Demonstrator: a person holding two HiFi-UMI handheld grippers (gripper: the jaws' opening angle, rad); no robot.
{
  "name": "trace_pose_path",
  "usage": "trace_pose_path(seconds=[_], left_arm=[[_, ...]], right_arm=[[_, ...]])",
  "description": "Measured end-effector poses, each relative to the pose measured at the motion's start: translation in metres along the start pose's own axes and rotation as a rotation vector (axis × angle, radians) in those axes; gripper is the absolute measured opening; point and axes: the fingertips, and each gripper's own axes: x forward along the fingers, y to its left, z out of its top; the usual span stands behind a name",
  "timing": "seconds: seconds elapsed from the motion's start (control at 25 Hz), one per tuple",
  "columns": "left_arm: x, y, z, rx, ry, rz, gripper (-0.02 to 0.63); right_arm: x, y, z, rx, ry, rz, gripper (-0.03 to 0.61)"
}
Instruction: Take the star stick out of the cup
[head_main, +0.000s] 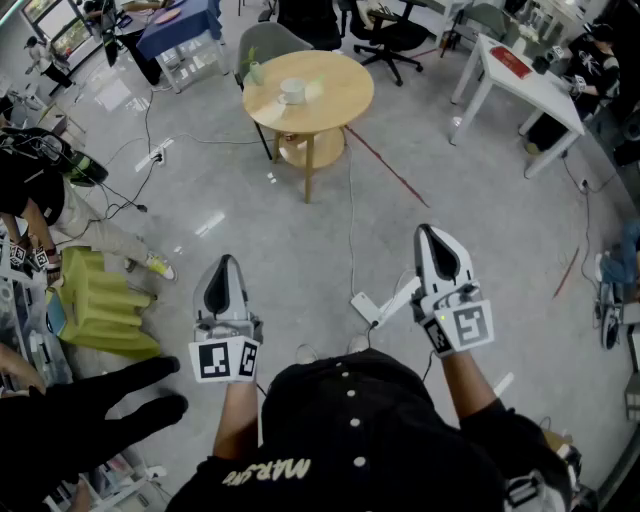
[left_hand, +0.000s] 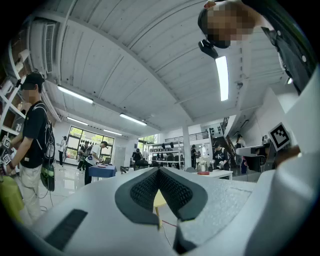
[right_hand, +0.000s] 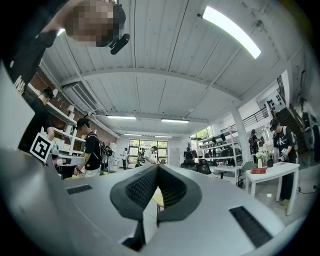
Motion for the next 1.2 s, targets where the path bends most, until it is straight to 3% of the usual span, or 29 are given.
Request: trace_pose_path(seconds=[0.16, 0.36, 0.56, 0.8, 0.96, 1.2], left_arm=[[0.005, -0.009, 0.003, 0.005, 0.0, -0.007, -0.006], [0.012, -0.022, 0.002, 0.014, 0.007, -0.003, -0.006], [0.02, -0.038, -0.002, 0.019, 0.011, 0.014, -0.006], [0.026, -0.063, -0.003, 0.021, 0.008, 0.043, -0.006], [0.038, -0.075, -0.01, 0.016, 0.003, 0.054, -0.006], [0.067, -0.062, -0.022, 0.018, 0.018, 0.057, -0.006]], right_arm=[[0.0, -0.004, 0.004, -0.007, 0.008, 0.007, -0.003], [-0.005, -0.012, 0.01, 0.048, -0.062, 0.046, -0.002], [-0.006, -0.027, -0.002, 0.035, -0.033, 0.055, 0.007], [-0.008, -0.05, -0.006, 0.019, -0.016, 0.088, 0.189], [0.003, -0.059, -0.008, 0.028, -0.056, 0.132, 0.196], [0.029, -0.069, -0.029, 0.032, -0.006, 0.116, 0.196]])
